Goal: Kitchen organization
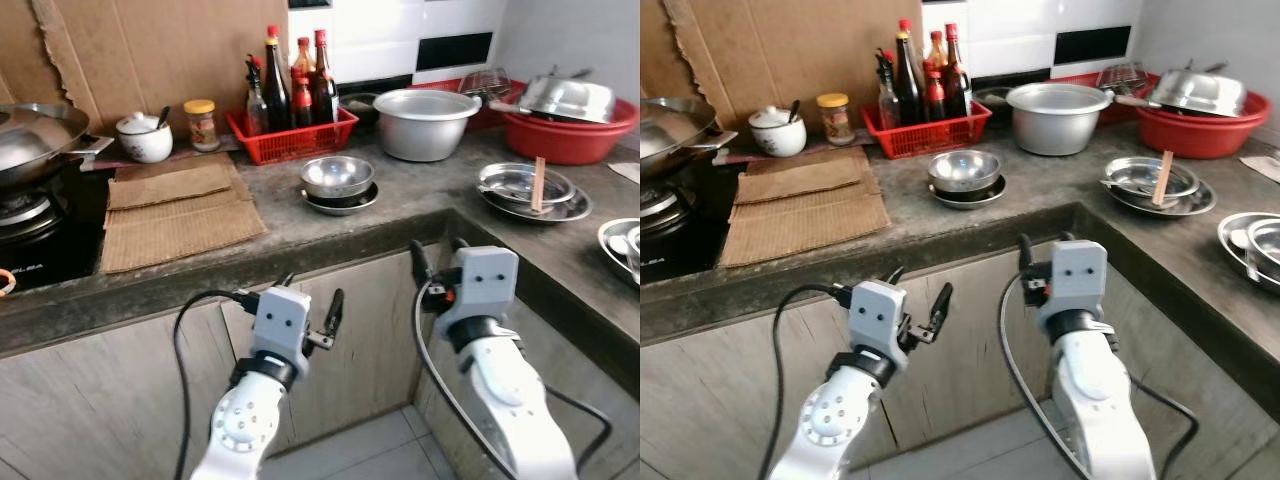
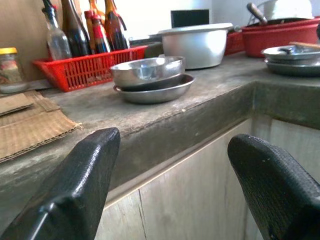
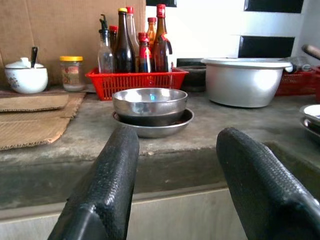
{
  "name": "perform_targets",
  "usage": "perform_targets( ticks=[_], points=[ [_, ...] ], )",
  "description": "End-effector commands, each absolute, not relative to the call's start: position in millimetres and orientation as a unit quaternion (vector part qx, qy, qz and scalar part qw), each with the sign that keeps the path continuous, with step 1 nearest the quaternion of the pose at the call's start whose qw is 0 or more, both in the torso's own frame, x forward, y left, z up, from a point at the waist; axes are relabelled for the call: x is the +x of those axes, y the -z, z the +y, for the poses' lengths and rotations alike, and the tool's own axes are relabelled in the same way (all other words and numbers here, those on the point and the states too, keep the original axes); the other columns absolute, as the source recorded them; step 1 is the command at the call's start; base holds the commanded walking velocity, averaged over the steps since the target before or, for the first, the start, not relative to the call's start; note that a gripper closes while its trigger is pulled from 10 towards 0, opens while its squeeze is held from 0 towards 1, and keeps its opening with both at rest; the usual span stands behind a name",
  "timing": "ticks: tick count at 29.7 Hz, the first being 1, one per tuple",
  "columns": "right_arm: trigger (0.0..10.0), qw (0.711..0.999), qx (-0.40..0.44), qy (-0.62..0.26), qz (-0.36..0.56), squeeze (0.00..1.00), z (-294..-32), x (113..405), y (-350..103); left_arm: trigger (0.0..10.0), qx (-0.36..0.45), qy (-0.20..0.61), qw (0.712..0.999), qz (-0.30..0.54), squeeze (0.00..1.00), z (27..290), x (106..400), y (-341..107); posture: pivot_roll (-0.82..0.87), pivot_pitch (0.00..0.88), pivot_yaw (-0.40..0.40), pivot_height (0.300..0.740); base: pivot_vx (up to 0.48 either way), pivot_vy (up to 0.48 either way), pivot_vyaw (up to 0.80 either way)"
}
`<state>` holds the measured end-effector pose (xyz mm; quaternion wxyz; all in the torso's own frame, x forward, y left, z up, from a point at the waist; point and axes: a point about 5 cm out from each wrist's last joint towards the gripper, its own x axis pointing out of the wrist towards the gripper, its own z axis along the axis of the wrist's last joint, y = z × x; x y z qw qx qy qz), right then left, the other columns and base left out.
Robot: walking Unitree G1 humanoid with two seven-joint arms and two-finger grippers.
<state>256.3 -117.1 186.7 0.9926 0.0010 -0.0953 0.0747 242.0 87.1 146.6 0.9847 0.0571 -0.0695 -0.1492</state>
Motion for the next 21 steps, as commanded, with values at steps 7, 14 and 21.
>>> perform_targets(
  ticks=[7,14,21],
  points=[
    [10.0,0.992,-0.010,-0.057,-0.108,0.00,-127,261,-192,10.0,0.053,0.159,0.983,-0.071,0.00,80,242,-147,0.05,0.000,-0.027,0.740,0.266,0.000,0.00],
    [10.0,0.992,-0.020,-0.065,-0.107,0.00,-129,265,-194,10.0,0.053,0.158,0.984,-0.072,0.00,80,243,-148,0.05,0.006,-0.028,0.740,0.268,0.000,0.68],
    [10.0,0.992,-0.017,-0.060,-0.112,0.00,-133,273,-200,10.0,0.052,0.156,0.984,-0.070,0.00,80,243,-148,0.05,0.017,-0.028,0.740,0.268,0.000,0.11]
  ],
)
